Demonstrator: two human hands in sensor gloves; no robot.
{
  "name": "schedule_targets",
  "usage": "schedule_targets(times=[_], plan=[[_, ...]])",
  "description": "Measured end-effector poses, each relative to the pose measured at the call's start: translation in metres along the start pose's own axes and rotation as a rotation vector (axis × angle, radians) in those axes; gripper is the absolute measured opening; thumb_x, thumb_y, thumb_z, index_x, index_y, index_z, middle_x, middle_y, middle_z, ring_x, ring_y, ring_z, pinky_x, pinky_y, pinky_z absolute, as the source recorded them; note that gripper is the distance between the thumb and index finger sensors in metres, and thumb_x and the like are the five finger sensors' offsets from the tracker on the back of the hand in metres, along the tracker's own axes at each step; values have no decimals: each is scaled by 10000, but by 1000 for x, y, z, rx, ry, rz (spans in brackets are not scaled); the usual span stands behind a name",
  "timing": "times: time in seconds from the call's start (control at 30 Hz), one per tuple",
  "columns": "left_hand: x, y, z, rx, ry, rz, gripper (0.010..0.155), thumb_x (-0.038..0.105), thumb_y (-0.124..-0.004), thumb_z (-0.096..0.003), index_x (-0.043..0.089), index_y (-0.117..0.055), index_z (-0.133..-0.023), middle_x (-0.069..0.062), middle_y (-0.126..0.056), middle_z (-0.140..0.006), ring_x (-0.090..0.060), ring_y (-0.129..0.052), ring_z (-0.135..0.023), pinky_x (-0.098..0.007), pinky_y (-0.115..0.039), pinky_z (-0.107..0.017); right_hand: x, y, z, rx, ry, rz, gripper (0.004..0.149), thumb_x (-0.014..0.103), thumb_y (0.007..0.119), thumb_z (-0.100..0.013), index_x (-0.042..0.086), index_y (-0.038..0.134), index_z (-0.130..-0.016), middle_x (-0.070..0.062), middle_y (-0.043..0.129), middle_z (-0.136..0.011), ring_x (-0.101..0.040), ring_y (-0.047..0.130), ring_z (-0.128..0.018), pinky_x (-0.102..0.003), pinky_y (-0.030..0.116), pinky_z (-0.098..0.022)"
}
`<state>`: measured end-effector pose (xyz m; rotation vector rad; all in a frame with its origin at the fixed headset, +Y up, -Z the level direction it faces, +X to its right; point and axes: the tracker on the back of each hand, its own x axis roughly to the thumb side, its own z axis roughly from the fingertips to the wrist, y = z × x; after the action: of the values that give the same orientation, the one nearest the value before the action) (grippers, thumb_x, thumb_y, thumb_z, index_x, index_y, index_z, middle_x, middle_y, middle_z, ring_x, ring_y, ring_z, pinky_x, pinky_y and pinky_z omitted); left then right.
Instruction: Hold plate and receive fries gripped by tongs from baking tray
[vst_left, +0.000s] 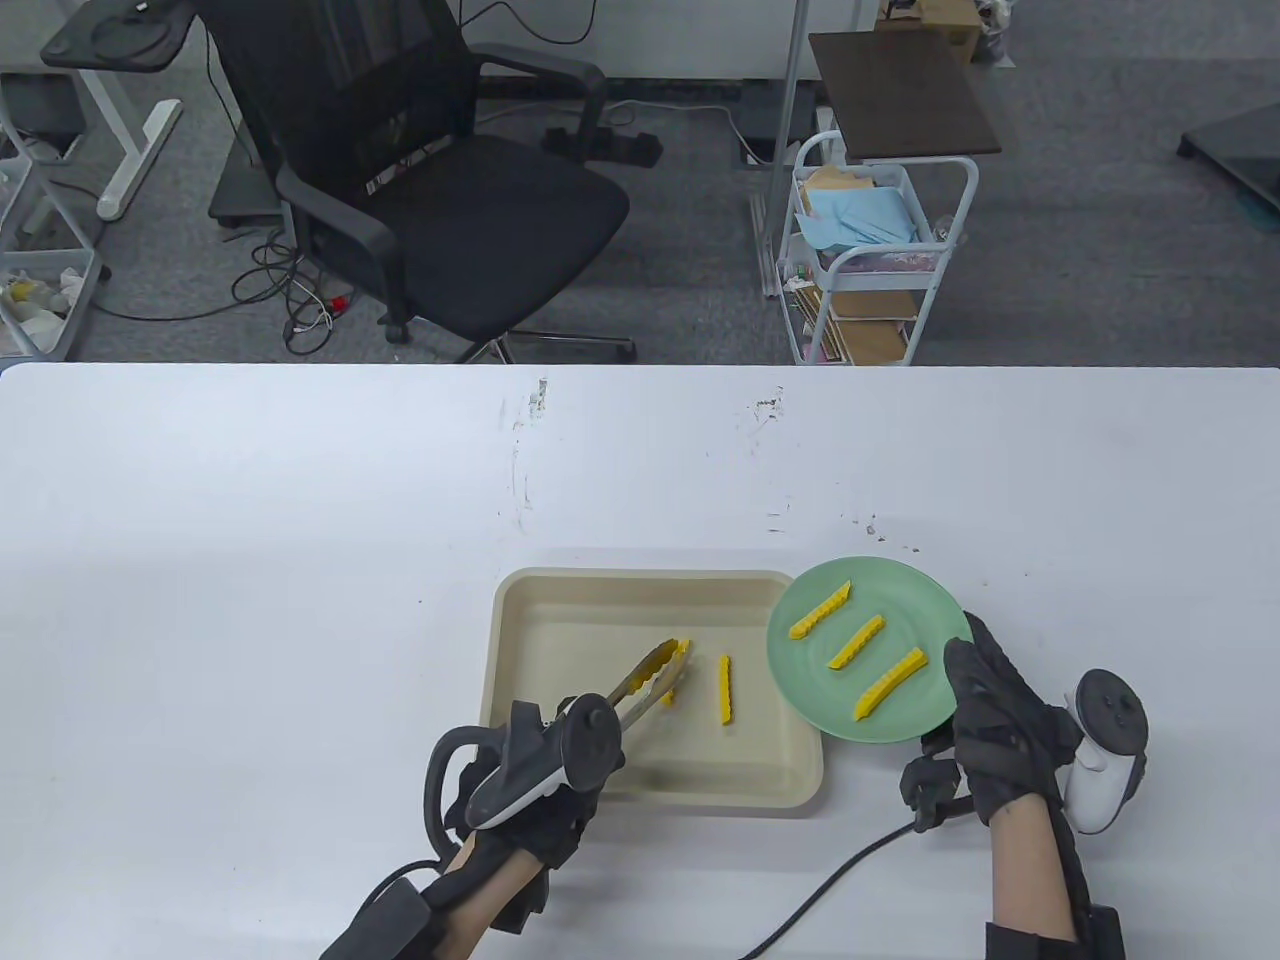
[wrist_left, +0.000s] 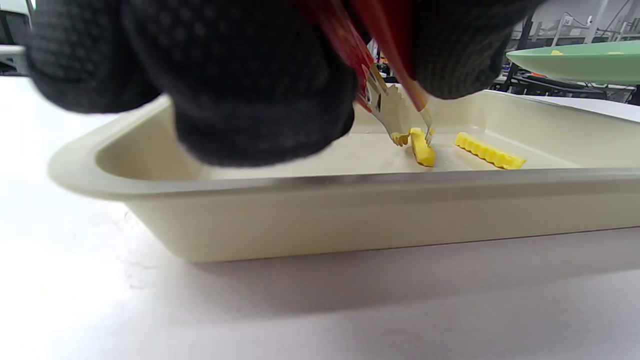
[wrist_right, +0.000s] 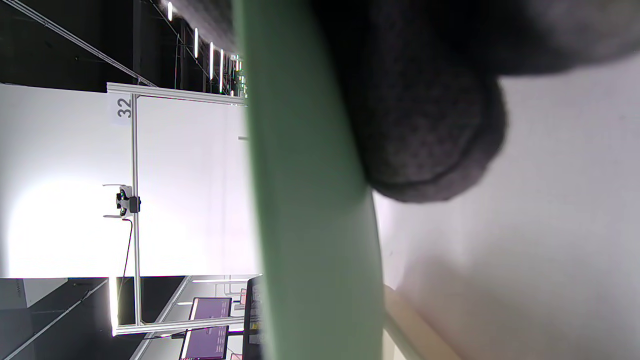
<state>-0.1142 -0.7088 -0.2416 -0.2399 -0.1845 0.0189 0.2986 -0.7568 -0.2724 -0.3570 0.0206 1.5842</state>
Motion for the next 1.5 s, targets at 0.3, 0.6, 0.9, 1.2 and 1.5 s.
schedule_targets(times=[0.3, 0.6, 0.9, 1.2, 1.5], plan=[[-12, 6, -3, 45, -2, 100, 651, 517, -725, -565, 49, -720, -1017, -35, -1025, -611, -94, -1030, -211, -481, -868, -330, 0, 0, 0, -1, 2, 3, 571, 341, 631, -519, 89, 492, -1013, -188, 799, -772, -282, 1042, -217, -367, 876, -106], [-13, 35, -6, 105, -79, 360, 648, 514, -711, -571, 57, -701, -1032, -42, -1011, -622, -100, -1018, -219, -486, -855, -350, -1, 0, -1, 2, 6, -1, 571, 339, 632, -520, 91, 490, -1014, -191, 794, -777, -292, 1037, -228, -374, 872, -118], [59, 50, -2, 88, -326, 449, 651, 527, -703, -577, 70, -691, -1041, -29, -1007, -631, -91, -1013, -239, -480, -855, -356, -2, 0, -2, 3, 9, -21, 559, 349, 637, -521, 132, 506, -1018, -158, 802, -797, -305, 1032, -243, -385, 867, -135], [118, 44, -8, 75, -393, 241, 651, 538, -702, -575, 90, -688, -1047, -22, -1006, -638, -91, -1012, -247, -481, -849, -364, -2, 1, -2, 25, 13, -42, 562, 365, 623, -522, 139, 499, -1022, -162, 793, -805, -307, 1027, -252, -388, 863, -146], [122, 41, -11, 44, -393, 225, 666, 550, -719, -569, 87, -691, -1046, -19, -1005, -639, -96, -1012, -252, -484, -846, -366, -3, 2, -2, 25, 18, -65, 558, 368, 618, -524, 144, 502, -1022, -154, 799, -804, -300, 1029, -242, -381, 864, -142]])
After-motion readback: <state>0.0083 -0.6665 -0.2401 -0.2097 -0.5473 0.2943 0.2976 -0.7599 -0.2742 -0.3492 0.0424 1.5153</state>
